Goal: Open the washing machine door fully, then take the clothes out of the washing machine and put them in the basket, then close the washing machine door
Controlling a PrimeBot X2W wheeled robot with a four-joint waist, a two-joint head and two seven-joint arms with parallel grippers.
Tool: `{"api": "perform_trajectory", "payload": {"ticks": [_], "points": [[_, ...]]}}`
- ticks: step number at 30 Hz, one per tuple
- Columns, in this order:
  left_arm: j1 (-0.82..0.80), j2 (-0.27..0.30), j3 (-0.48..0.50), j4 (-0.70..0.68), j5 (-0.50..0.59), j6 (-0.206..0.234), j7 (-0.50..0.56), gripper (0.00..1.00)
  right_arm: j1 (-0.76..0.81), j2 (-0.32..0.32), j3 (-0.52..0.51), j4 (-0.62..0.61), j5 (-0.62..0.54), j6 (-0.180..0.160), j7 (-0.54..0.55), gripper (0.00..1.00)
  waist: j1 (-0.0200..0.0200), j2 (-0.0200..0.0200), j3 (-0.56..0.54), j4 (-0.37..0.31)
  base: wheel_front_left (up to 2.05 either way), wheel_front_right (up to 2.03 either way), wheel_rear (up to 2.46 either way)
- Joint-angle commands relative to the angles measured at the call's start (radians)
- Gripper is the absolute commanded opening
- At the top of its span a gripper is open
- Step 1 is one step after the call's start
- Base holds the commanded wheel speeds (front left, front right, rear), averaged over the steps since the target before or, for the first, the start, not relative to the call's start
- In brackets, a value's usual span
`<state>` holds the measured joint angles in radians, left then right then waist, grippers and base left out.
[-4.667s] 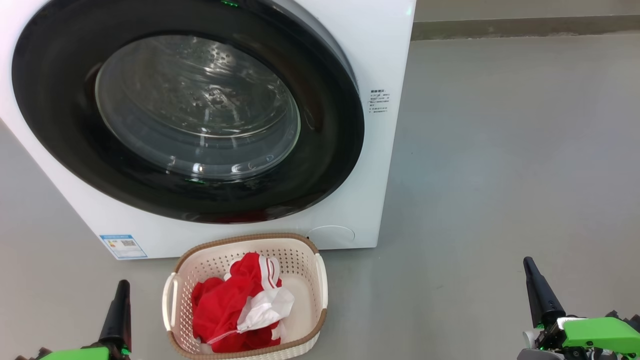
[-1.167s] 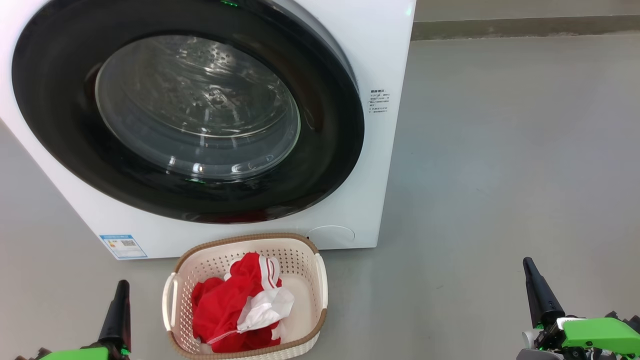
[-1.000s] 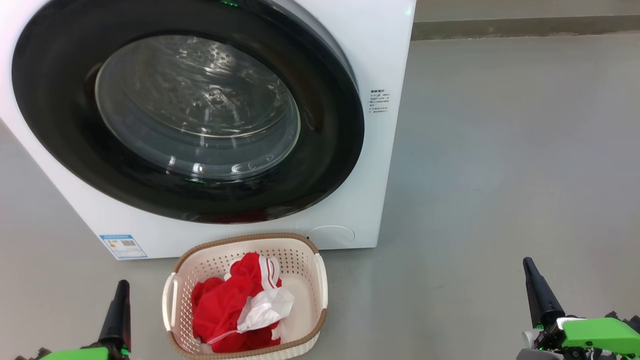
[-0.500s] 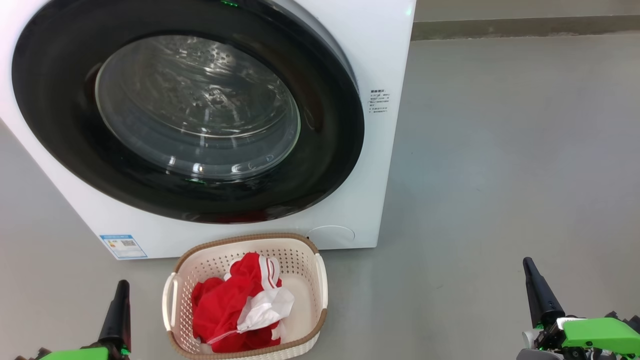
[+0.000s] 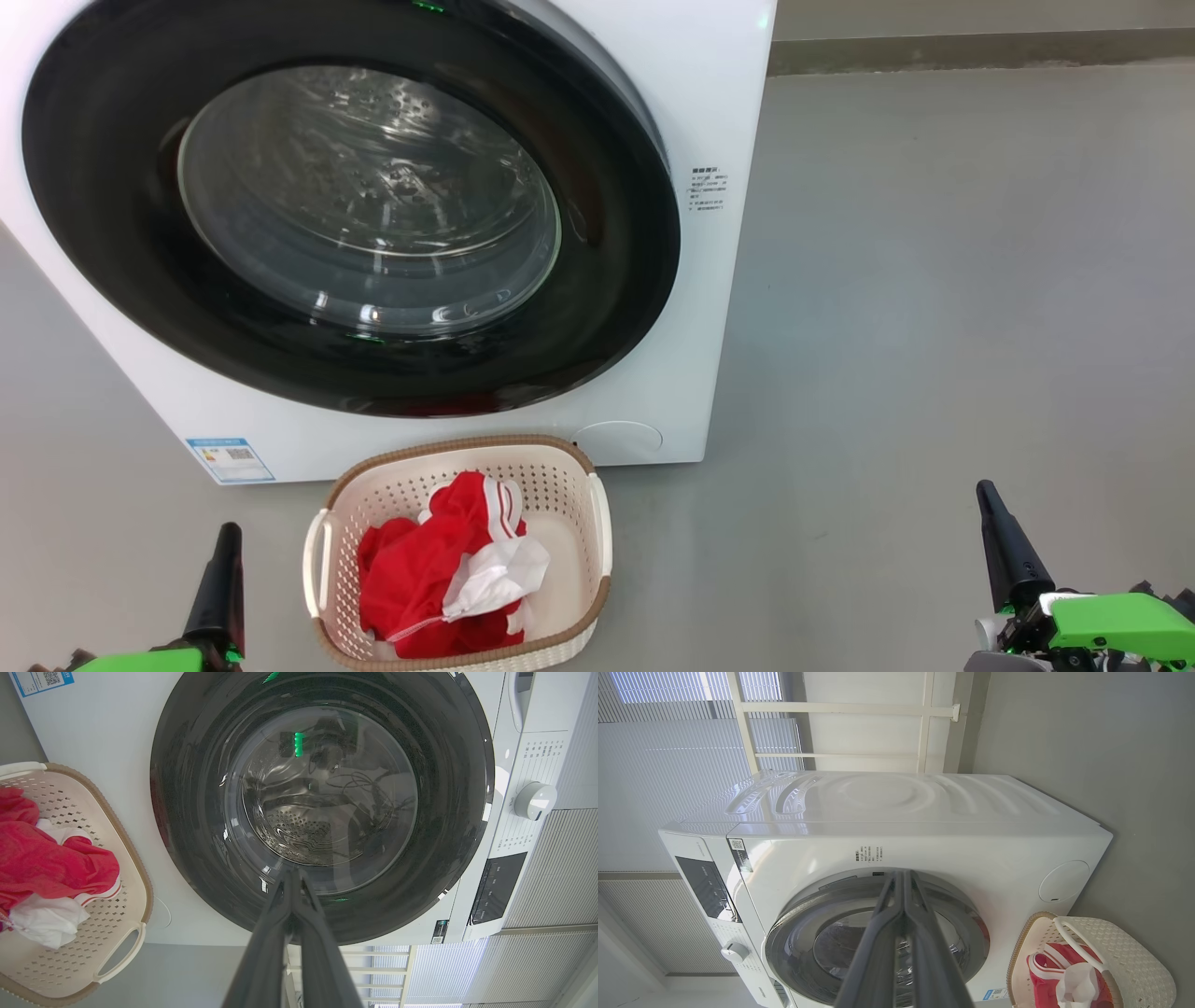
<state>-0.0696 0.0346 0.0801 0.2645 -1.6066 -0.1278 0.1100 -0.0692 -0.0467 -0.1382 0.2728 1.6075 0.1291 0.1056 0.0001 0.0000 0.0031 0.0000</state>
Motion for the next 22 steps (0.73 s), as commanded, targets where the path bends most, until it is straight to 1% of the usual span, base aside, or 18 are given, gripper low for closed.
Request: {"api": "perform_trajectory", "payload": {"ticks": [1,22], "points": [[-0.038,0.016,0.035,-0.02,-0.001,-0.003,0.004,0.0,-0.039,-0.004,0.024,-0.028,0.001,0.002,0.008,0.0,0.0,0.0,0.0,0.0,0.0,0.0,0.0],[-0.038,0.016,0.035,-0.02,-0.001,-0.003,0.004,0.0,-0.039,-0.004,0.024,-0.028,0.0,0.002,0.008,0.0,0.0,0.0,0.0,0.0,0.0,0.0,0.0]]}}
